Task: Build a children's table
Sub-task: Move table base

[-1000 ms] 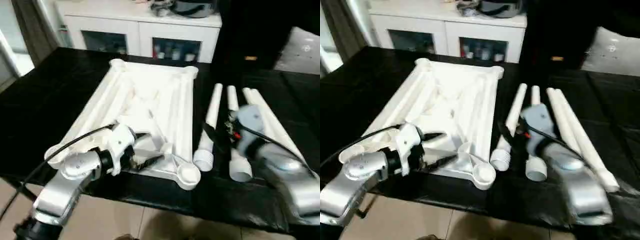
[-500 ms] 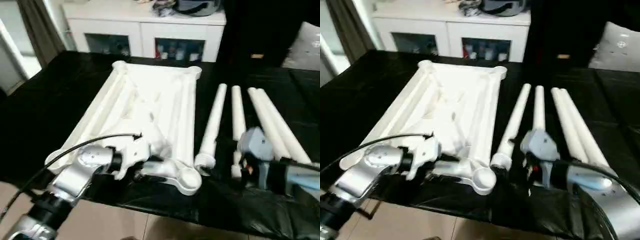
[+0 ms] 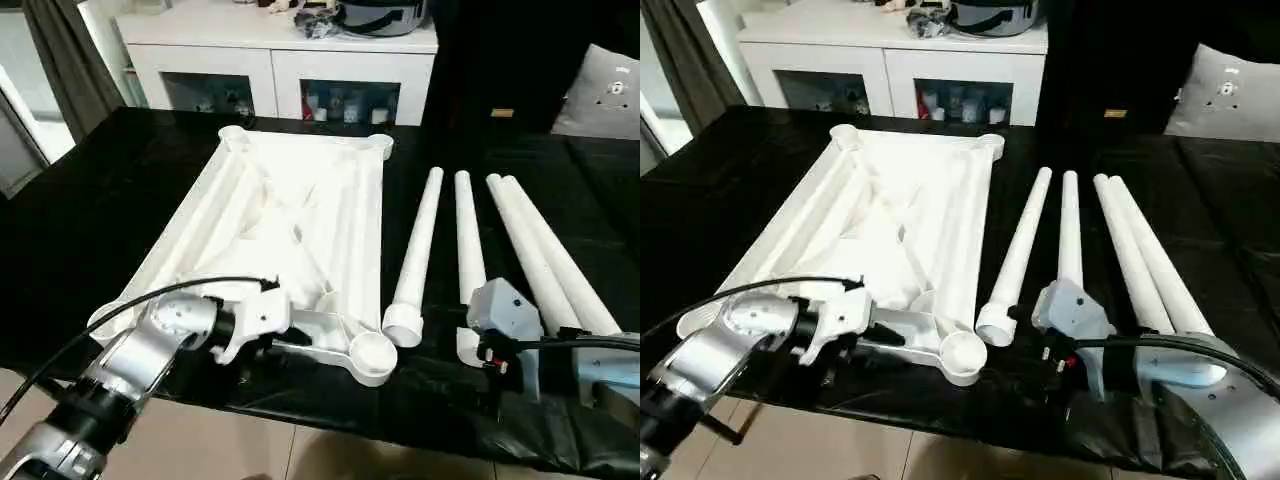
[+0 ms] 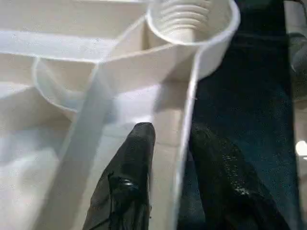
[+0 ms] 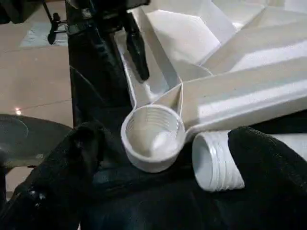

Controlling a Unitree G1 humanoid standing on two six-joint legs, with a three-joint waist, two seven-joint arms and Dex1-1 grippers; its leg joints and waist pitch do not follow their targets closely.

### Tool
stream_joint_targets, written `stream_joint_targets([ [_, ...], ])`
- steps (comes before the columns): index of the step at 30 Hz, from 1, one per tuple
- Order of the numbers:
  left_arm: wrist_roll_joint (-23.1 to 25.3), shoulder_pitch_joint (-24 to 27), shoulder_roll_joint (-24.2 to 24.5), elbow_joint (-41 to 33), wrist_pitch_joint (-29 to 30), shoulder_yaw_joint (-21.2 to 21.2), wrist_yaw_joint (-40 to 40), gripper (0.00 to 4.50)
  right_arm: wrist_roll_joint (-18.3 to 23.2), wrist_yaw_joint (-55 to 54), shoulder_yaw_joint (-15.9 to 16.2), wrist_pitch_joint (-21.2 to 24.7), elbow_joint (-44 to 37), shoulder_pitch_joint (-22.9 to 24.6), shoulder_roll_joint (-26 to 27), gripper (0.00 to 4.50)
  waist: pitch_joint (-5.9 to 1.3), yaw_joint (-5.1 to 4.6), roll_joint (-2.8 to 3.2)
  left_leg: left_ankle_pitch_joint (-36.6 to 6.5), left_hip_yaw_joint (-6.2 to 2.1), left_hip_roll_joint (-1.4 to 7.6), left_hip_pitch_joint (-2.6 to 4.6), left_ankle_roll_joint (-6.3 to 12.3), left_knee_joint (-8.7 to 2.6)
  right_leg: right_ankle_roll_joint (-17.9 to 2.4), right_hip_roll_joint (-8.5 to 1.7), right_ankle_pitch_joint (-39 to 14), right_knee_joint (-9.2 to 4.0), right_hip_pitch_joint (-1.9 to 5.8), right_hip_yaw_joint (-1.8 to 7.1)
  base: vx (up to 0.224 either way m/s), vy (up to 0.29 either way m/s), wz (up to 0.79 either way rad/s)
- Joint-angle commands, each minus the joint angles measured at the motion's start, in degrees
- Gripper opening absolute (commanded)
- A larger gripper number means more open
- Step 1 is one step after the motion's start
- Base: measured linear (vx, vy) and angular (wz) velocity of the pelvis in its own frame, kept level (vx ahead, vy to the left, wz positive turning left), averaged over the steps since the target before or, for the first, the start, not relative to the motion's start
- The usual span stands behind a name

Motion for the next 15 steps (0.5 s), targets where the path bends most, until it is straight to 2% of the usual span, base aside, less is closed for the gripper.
stream_joint_targets([
  [1, 1.0, -0.9, 0.1, 1.0, -0.4, 0.1, 0.1, 1.15, -0.3, -0.2, 0.6, 0.2, -0.1, -0.8, -0.3, 4.5, -2.94, 0.31, -0.69, -15.7, -2.29, 5.73, 0.43, 1.12, -5.28, -14.3, -5.3, -15.7, -4.25, 1.84, 2.59, 0.0, 0.0, 0.0],
  [4, 2.8, -1.5, -0.2, 3.2, -1.5, -0.1, 1.2, 0.96, -0.9, -0.7, 1.8, -0.1, 1.1, -2.0, 0.2, 4.5, -2.83, 0.32, -0.75, -15.2, -2.18, 5.73, 0.38, 1.67, -5.28, -14.8, -5.25, -14.9, -4.26, 1.88, 2.5, 0.0, 0.0, 0.0],
  [6, 3.1, -1.6, -0.3, 3.9, -1.9, 0.0, 1.8, 0.84, -0.7, -0.8, 2.0, -0.1, 1.3, -2.2, 0.6, 4.5, -2.66, 0.33, -0.77, -16.8, -2.19, 5.66, 0.46, 1.26, -5.25, -14.4, -5.33, -18.3, -4.45, 1.8, 2.51, 0.0, 0.0, 0.0],
  [7, 3.4, -1.7, -0.2, 4.3, -1.9, 0.0, 2.0, 0.66, -0.5, -0.9, 2.0, -0.1, 1.4, -2.3, 1.0, 4.5, -2.53, 0.31, -0.68, -18.6, -2.35, 5.72, 0.55, 0.46, -5.36, -13.4, -5.4, -21.8, -4.64, 1.67, 2.52, 0.0, 0.0, 0.0],
  [10, 3.7, -1.7, 0.0, 4.8, -2.1, -0.1, 2.1, 0.59, -0.2, -1.1, 2.0, 0.0, 1.5, -2.4, 1.4, 4.5, -2.46, 0.25, -0.67, -20.3, -2.48, 5.73, 0.72, -0.34, -5.47, -12.2, -5.35, -24.4, -4.86, 1.33, 2.55, 0.0, 0.0, 0.0],
  [12, 3.7, -1.8, -0.1, 5.4, -2.4, 0.5, 2.8, 0.32, 0.0, -1.5, 1.9, 0.1, 1.6, -2.5, 1.7, 4.5, -2.49, 0.0, -0.6, -21.1, -2.65, 5.7, 0.54, -0.99, -5.64, -11.9, -5.31, -24.0, -4.76, 1.43, 2.52, 0.0, 0.0, 0.0],
  [15, 3.7, -2.1, -0.2, 6.2, -1.9, 1.4, 3.6, 0.24, 0.4, -2.2, 1.9, -0.2, 1.8, -2.6, 2.4, 4.5, -2.58, -0.23, -0.68, -20.7, -2.63, 5.66, 0.48, -0.89, -5.57, -12.2, -5.42, -22.9, -4.71, 1.46, 2.62, 0.0, 0.0, 0.0],
])
